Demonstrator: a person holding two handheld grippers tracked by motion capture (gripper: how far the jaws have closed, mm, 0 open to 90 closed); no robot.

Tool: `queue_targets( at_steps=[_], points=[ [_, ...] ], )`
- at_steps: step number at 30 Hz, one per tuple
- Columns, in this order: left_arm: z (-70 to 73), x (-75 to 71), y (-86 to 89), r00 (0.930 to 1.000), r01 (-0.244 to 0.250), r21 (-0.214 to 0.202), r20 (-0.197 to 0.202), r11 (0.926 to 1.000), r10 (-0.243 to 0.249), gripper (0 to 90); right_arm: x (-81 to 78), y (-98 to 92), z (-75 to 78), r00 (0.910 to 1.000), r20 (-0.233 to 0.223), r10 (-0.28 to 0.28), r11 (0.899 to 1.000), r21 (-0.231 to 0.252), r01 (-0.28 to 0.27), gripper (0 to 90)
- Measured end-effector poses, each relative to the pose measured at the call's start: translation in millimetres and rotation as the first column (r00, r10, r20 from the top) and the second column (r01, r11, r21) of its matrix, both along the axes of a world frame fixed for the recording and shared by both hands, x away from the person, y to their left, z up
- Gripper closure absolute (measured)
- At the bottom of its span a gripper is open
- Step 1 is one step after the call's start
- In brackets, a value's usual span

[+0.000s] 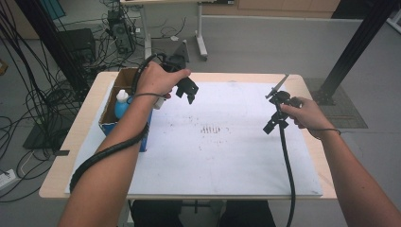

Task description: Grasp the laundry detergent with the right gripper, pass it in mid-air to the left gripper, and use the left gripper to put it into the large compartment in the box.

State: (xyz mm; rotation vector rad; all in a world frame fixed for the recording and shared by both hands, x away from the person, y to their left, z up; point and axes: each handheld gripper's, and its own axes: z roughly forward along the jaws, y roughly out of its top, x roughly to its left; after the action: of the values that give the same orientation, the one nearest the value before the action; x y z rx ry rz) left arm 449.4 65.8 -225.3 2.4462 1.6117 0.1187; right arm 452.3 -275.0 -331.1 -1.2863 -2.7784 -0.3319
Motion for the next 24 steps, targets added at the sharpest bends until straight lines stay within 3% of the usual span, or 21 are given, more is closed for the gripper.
queue_targets(
  at_steps=[8,24],
  points=[
    [-29.6,4.8,-7.7,0.9997,-0.009,0.017,-0.024,0.9998,0.01,9.4,0.3,2.1,0.0,1.0,0.0,0.005,1.0,-0.006,-0.005,3.5],
    [-62.2,8.9,-8.4,0.9994,-0.016,0.023,-0.03,0.9996,0.017,9.9,-0.7,5.2,-0.2,1.0,-0.002,0.01,1.0,-0.002,-0.01,3.5]
  ],
)
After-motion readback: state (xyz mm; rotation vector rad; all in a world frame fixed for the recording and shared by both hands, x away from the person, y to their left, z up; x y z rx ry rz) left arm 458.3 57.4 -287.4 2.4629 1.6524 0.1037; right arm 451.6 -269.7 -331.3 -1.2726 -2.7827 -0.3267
